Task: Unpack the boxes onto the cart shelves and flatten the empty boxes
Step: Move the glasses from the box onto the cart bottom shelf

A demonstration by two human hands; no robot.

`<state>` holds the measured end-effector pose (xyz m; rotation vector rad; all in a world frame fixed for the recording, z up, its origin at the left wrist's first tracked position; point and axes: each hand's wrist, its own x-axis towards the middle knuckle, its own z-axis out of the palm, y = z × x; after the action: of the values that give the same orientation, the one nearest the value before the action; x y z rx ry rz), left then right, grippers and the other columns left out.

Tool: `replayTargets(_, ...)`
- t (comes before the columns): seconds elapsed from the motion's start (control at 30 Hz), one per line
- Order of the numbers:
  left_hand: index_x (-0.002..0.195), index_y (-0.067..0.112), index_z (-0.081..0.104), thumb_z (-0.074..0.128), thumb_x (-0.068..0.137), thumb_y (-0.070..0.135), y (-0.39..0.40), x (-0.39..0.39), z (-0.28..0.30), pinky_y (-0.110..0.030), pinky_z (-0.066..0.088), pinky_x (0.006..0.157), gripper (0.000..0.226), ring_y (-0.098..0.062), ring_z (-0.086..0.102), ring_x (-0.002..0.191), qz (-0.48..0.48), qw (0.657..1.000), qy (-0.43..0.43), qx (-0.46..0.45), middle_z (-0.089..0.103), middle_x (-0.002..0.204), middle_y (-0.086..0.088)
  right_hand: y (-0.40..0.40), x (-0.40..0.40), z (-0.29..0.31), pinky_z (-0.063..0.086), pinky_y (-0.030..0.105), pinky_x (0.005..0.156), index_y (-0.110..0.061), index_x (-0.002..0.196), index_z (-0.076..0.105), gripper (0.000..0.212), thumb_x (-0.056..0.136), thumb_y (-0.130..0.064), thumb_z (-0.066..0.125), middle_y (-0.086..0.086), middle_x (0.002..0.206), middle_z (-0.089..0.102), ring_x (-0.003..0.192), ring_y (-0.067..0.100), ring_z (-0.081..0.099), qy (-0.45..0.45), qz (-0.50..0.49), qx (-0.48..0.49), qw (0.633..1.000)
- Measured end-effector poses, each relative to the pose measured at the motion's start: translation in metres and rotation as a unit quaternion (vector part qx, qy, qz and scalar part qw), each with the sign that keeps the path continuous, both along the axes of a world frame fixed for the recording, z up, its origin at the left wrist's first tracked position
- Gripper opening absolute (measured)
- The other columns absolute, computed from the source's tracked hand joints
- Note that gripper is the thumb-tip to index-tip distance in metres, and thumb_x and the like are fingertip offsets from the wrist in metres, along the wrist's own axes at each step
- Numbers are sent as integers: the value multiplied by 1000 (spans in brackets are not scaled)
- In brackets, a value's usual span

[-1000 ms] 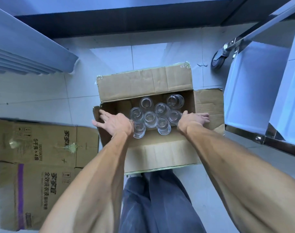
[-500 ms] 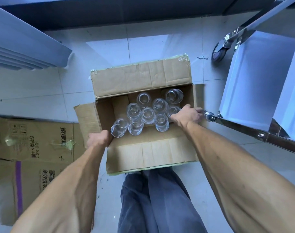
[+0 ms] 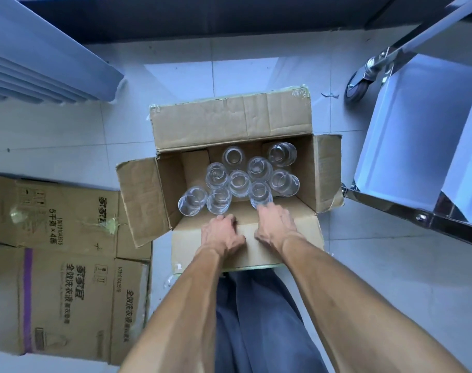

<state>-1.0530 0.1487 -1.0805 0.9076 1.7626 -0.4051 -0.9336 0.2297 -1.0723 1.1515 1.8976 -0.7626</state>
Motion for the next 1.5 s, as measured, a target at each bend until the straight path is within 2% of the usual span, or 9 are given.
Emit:
replayTargets(0.07,141,25,42,60,77,29,-7,-3,-3,-41,35,106,66,-26,43,128,-64,997,-23,-25,48,134,-6,-7,11,-2,35,41,102,-20,131,46,61,79,-40,71,9,129,49,123,29,45,-34,28,-82,996)
replayTargets(0.13,143,26,37,63,80,23,-15,-3,-5,-42,33,107,68,-26,40,131,-105,994,-3,-20,44,139,-5,-13,24,-4,33,42,100,-22,135,38,71,78,-42,76,7,130,47,125,27,42,-40,79,-70,994)
replayTargets(0.3,131,22,47,59,90,20,-25,3,-14,-40,35,100,43,-28,49,122,-175,980,73,58,56,132,-5,-37,35,-8,34,41,99,-14,128,44,47,84,-6,58,8,125,55,118,27,48,-15,108,65,992)
replayTargets(0.47,99,19,48,48,90,6,-48,11,-21,-36,34,73,17,-32,53,102,-138,971,124,151,66,104,-11,-65,22,-18,38,39,90,-14,120,55,33,87,-9,56,6,111,66,106,27,59,-12,124,111,986)
replayTargets(0.67,97,18,47,47,88,1,-93,10,-27,-35,32,60,19,-30,51,99,-180,947,167,208,68,88,-8,-117,35,-28,38,38,87,-16,108,59,22,89,-8,56,2,103,68,97,26,65,54,129,126,982)
replayTargets(0.93,110,17,54,56,80,-2,-132,36,-12,-35,37,67,36,-28,54,104,-159,955,158,196,68,100,-6,-150,56,-17,33,36,76,-19,104,60,24,91,-3,46,1,99,68,93,25,66,52,138,139,979)
replayTargets(1.17,109,17,54,50,85,-2,-166,79,-5,-37,45,76,31,-29,54,106,-104,967,151,177,67,104,-8,-169,90,-6,35,36,78,-18,107,58,26,90,-1,47,2,102,68,95,26,66,42,170,134,975)
replayTargets(1.33,108,18,51,54,83,0,-190,110,0,-35,37,72,31,-28,54,105,-87,970,163,156,68,105,-6,-186,119,-1,31,36,72,-17,106,56,28,87,1,49,3,99,68,91,26,66,58,204,129,969)
replayTargets(1.5,120,17,50,55,91,24,-209,142,8,-37,35,102,31,-26,47,121,-66,972,169,147,56,127,-5,-190,148,3,36,36,71,-12,116,52,29,91,1,44,9,109,66,100,31,63,82,182,86,976)
